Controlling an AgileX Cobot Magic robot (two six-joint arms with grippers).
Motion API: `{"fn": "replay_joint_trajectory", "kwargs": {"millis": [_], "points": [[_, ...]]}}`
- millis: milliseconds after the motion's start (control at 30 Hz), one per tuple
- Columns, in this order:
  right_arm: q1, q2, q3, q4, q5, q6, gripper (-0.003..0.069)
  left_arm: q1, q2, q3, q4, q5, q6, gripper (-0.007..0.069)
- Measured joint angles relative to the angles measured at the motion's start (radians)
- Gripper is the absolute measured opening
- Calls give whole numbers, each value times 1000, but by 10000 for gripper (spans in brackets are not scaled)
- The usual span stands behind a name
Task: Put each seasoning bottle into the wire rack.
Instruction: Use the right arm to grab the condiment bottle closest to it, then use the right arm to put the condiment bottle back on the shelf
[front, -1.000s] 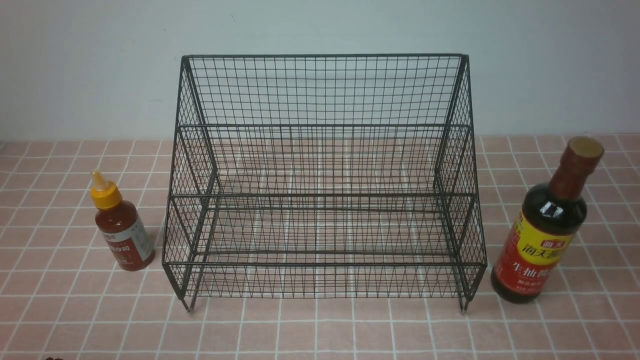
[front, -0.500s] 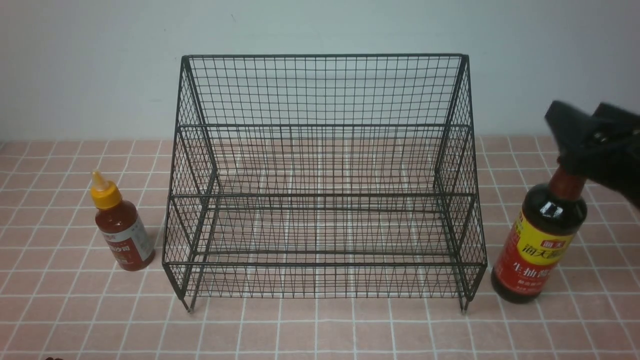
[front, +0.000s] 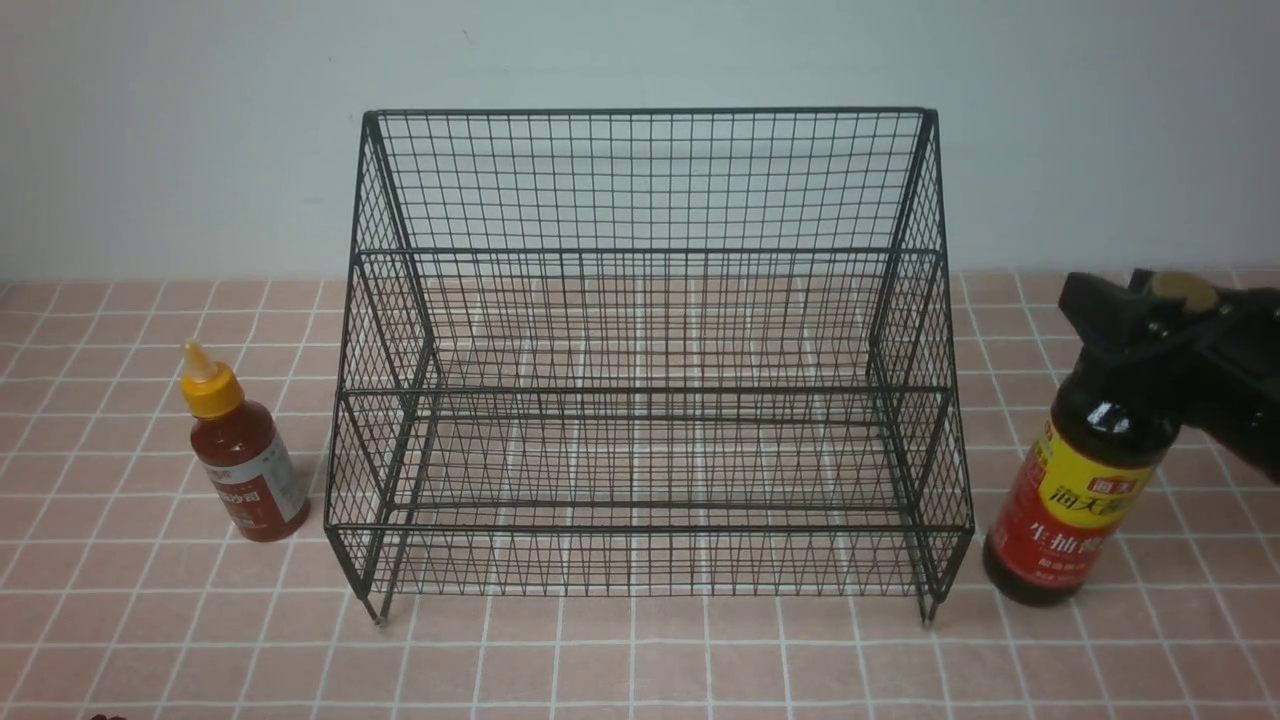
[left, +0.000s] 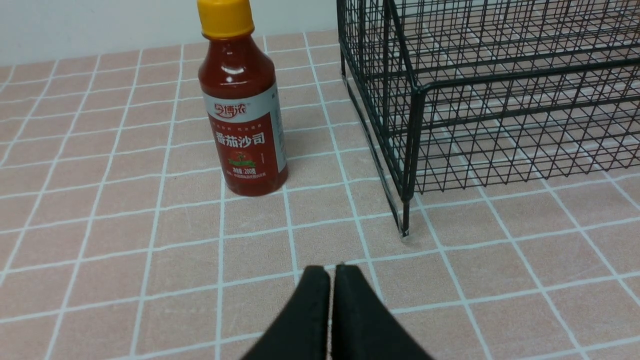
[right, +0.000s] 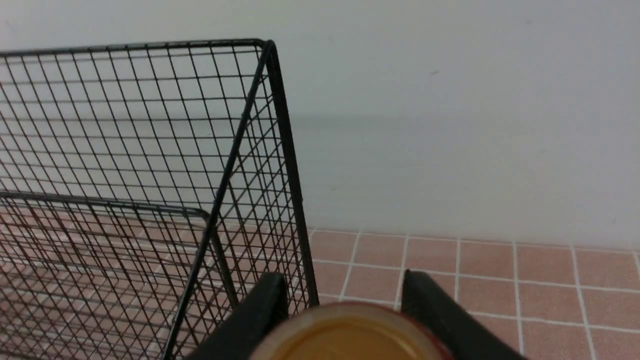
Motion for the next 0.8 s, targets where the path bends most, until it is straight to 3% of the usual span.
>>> {"fn": "replay_joint_trajectory", "kwargs": {"millis": [433,633,667,800], "points": [[1,-200,-124,-151,174,89,271,0,0,0,0,0,0,-7],[1,-235,-304,-401,100,408,271,0,0,0,0,0,0,-7],[1,-230,-343,-496,60,509,271,0,0,0,0,0,0,-7],[1,-199,-438,-711,-80,717,271,0,0,0,0,0,0,-7]]}}
